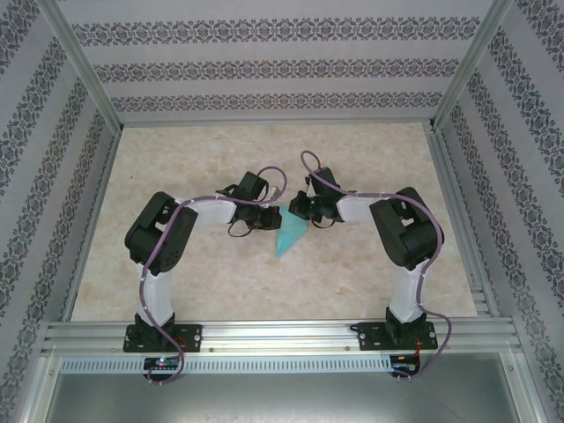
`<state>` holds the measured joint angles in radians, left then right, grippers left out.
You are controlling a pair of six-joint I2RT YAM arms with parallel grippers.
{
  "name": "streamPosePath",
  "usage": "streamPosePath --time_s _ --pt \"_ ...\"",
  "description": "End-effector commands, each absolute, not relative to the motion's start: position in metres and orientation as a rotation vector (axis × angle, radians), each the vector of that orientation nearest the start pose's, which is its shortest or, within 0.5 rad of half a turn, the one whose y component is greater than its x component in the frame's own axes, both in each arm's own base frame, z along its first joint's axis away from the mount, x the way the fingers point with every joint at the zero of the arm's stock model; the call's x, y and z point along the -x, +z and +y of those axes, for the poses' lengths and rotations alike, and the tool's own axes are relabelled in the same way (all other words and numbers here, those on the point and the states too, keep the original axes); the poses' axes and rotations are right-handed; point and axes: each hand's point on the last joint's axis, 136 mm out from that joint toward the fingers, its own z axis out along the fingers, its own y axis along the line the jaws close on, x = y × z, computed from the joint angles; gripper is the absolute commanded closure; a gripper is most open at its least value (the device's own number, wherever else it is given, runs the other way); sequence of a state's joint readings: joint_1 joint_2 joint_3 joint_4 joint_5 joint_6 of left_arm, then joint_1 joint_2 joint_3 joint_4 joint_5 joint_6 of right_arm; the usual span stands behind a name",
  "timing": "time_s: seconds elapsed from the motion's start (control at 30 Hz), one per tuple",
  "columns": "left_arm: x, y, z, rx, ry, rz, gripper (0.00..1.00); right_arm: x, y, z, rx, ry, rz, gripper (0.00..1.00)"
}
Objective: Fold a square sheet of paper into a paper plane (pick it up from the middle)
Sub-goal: Fourth fold the wing at the center of the table.
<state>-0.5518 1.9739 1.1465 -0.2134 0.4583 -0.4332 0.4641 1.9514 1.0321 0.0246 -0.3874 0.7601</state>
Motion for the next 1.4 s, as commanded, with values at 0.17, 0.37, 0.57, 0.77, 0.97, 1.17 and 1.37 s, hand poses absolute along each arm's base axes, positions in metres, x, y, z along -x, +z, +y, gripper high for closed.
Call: streamPosePath --time_s 0.17,0.37,0.57,0.77,0.97,1.17,1.37 --pt "-0.302 -0.015 -0.282 -0.559 -0.812 2.888 1.00 -0.356 0.003 0.253 -0.292 0.916 2.699 0.96" --pt "-0.290 -0.005 -0.282 -0.662 -0.849 2.860 1.00 -0.326 0.006 0.253 -0.328 0.914 2.708 0.96" --pt "-0.290 0.001 -0.287 -0.683 -0.854 2.847 1.00 -0.320 0.038 0.265 -0.273 0.984 2.620 0.96" --pt "-0.293 0.001 -0.288 -0.649 -0.839 2.853 1.00 -0.312 0.034 0.280 -0.261 1.017 2.635 0.95" --pt "-0.297 0.004 -0.290 -0.612 -0.842 2.850 1.00 -0.313 0.011 0.276 -0.309 0.970 2.679 0.96" --pt "-0.307 0.032 -0.301 -0.521 -0.919 2.793 0.98 -0.300 -0.019 0.262 -0.387 0.892 2.749 0.96" --pt "-0.308 0.074 -0.301 -0.306 -0.975 2.746 0.79 -0.292 -0.030 0.252 -0.454 0.847 2.768 0.96"
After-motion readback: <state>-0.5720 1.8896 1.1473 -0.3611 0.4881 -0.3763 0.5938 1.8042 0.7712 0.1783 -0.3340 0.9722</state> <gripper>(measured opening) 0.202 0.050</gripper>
